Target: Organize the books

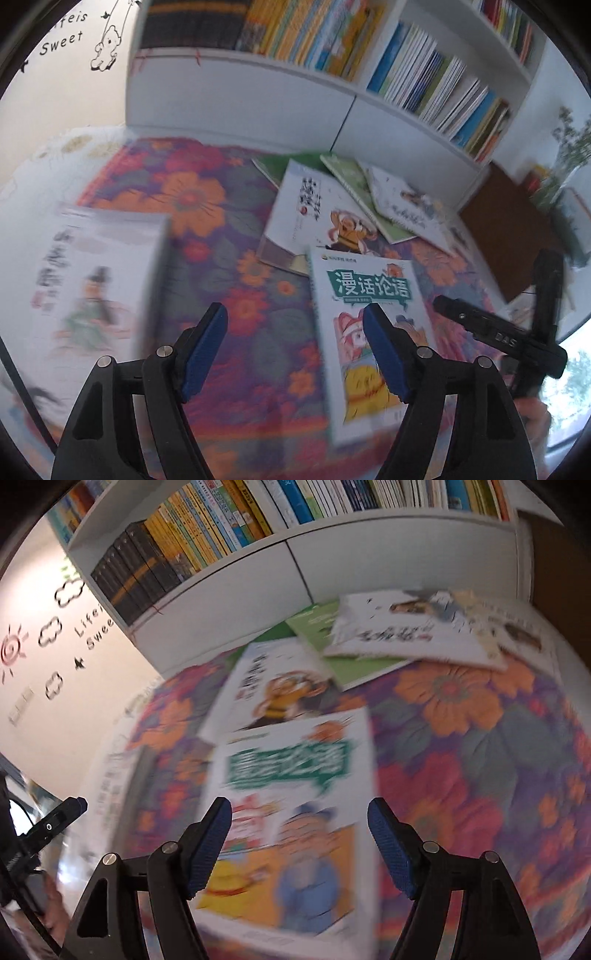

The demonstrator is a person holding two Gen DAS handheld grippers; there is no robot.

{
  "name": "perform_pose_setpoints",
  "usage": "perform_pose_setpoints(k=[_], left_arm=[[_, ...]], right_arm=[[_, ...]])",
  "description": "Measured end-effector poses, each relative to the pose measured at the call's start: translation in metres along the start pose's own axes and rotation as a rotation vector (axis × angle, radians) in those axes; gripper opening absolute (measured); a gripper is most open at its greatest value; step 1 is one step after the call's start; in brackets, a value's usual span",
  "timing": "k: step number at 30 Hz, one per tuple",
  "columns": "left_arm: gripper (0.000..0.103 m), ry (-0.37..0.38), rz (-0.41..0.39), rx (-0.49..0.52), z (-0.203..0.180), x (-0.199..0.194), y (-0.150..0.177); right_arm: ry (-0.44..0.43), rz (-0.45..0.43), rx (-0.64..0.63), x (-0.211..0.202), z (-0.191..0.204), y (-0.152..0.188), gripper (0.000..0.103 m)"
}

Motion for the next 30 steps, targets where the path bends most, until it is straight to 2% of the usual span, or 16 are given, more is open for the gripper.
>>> perform_pose_setpoints(k=[4,10,11,12,13,14,16,17,19,23,30], left_arm=[[0.074,-0.158,-0.022,0.036,-0.024,0.052,-0.003],[0.074,-0.189,-0.024,-0.018,-0.021,0.086,0.006],[0.076,-0.176,-0.023,-0.030,-0.020,0.088,0.007],[0.076,-0.156,-0.020,-0.046,-0.019,0.088,0.007],[0.077,-0.140,-0.019,-0.056,-0.017,0.088,0.006],[0.078,-0.132,-0.017,-0.062,-0.016,0.088,0.007],[0.080,-0.125,-0.016,-0.059,-0.017,0.088,0.007],[0.081,-0.125,-0.014,-0.055,-0.019,0.089,0.007],[0.083,-0.130,-0.012,-0.043,-0.021,0.090,0.008],[0.085,-0.125,-0.010,-0.038,-0.022,0.091,0.008],[0.088,-0.118,-0.008,-0.037,-0.023,0.091,0.008]], right_arm=[[0.073,0.001,-0.097,0.013,-0.032,-0.020,0.074],[0.199,-0.002,-0.191,0.046,-0.061,-0.027,0.074],[0.208,-0.004,-0.208,0.049,-0.061,-0.025,0.079],[0.220,-0.018,-0.206,0.047,-0.062,-0.026,0.094],[0.252,-0.018,-0.196,0.046,-0.066,-0.027,0.103],[0.281,-0.013,-0.187,0.047,-0.070,-0.026,0.103],[0.241,-0.012,-0.140,0.049,-0.074,-0.024,0.103],[0.181,-0.007,-0.087,0.050,-0.079,-0.024,0.103],[0.153,-0.024,-0.068,0.048,-0.081,-0.026,0.103],[0.201,-0.009,-0.101,0.052,-0.075,-0.025,0.103],[0.188,-0.010,-0.090,0.049,-0.079,-0.024,0.103]])
Point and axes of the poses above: each gripper's, at about its wrist camera, not at the fingertips, and x roughly the way its jaws point, z to its left, y to its underside, the point moved 8 cm from there along x, roughly the way its jaws point, and after that the axes turned 14 degrees about -y, right-handed, at the moved point
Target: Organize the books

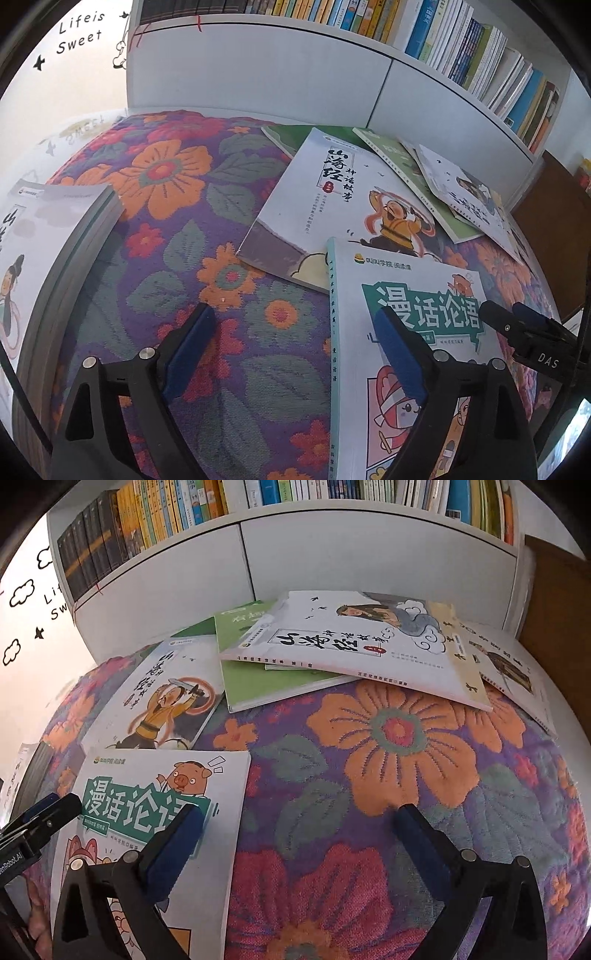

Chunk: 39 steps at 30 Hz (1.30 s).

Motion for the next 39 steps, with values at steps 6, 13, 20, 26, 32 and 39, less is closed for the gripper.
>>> perform_pose_setpoints(k=[6,13,20,26,32,39], left_arm=[[0.089,-0.006,0.001,0.007,-0.0015,-0.0002,0.0005],[0.090,-0.003,0.000,0.007,-0.0019,-0.0006,0.0007],[0.090,-0.006,0.001,0.012,-0.0019,-0.0003,0.0012],[0.090,-0.007,0.001,0.012,-0.0020,0.0001,0.0014],[0.091,-0.007,0.001,0.012,-0.0022,0.0000,0.0016],[0.091,-0.007,0.001,0.013,-0.0028,0.0005,0.0022]], right_arm=[[0.000,0.000,0.000,0.0006,0.0000,-0.0003,0.103],[0.001,0.001,0.000,0.0004,-0.0004,0.0000,0.103],[0.000,0.001,0.001,-0.0003,-0.0014,0.0003,0.103],[0.000,0.001,0.000,0.0002,-0.0007,0.0002,0.103],[0.000,0.001,0.000,0.0001,-0.0007,0.0002,0.103],[0.000,0.001,0.001,0.0005,-0.0003,0.0001,0.103]])
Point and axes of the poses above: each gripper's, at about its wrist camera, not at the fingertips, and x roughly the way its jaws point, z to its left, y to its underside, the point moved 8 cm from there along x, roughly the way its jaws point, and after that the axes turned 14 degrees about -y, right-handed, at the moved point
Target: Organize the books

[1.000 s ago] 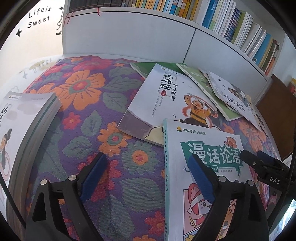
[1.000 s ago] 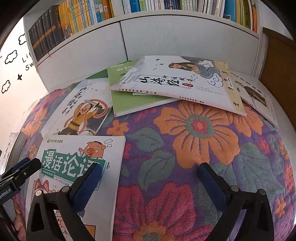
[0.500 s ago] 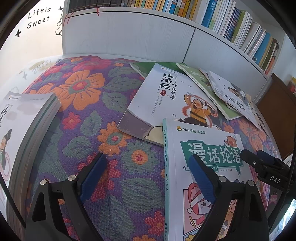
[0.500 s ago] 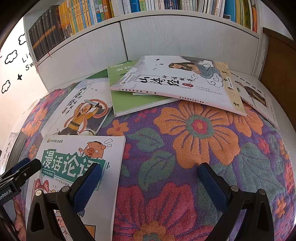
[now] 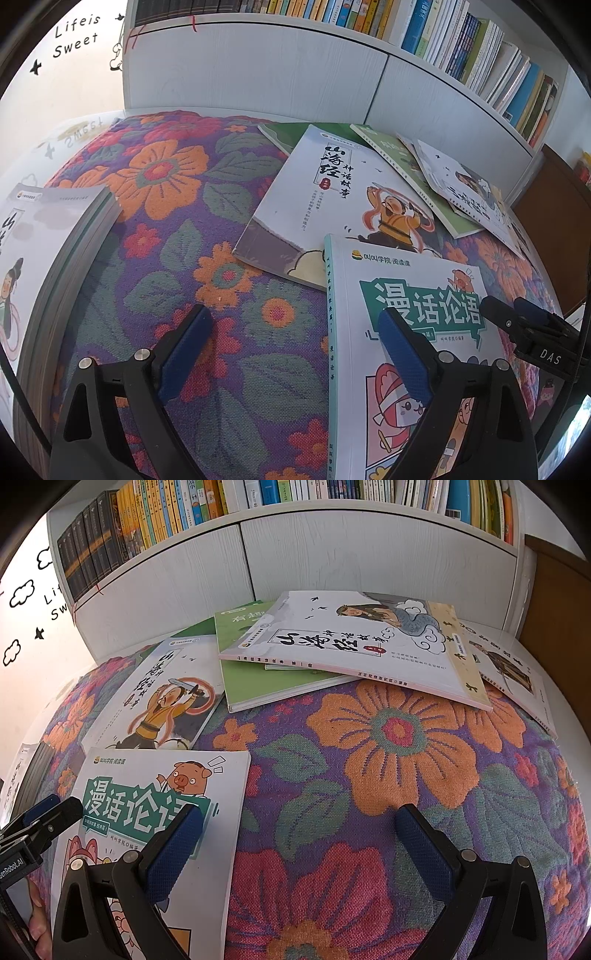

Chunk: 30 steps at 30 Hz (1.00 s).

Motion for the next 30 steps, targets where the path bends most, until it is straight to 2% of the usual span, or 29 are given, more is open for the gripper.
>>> perform_pose_setpoints(k=[30], left_arm=[[0.093,-0.003,-0.001,0.004,-0.0015,0.0006,0.0003]], right_arm=[[0.000,0.001,0.000,0.0000,0.0000,0.0001,0.103]])
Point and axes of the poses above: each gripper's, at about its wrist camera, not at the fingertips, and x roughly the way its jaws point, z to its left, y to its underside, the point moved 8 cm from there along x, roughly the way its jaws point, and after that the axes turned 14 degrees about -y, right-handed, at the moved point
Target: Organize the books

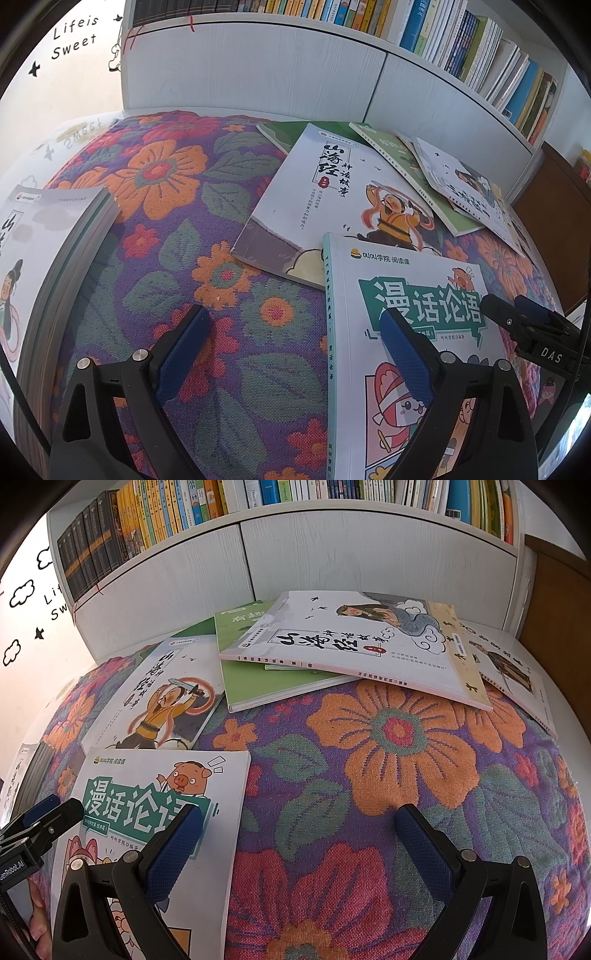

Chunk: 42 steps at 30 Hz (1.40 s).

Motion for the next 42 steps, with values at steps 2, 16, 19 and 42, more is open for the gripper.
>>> perform_pose_setpoints(k=[2,16,19,42], left_arm=[[0.093,0.000,0.000,0.000,-0.0002,0.0000,0.0000],[0.093,-0.001,0.000,0.001,-0.0009,0.0000,0.0001],[0.094,-0.004,0.000,0.006,-0.0016,0.0005,0.0004],[0.096,0.025,0.001,0.014,0.0000,-0.0002,-0.0018]], right_arm=[[0.000,0.000,0.000,-0.0003,-0.0004,0.0000,0.103],[0.000,0.000,0.000,0.0002,0.0003,-0.0002,0.103],[0.000,0.000,0.000,0.0004,0.0005,-0.0003,0.103],[-0.007,0.005,0.001,-0.0003,0.0000,-0.0002,0.103]])
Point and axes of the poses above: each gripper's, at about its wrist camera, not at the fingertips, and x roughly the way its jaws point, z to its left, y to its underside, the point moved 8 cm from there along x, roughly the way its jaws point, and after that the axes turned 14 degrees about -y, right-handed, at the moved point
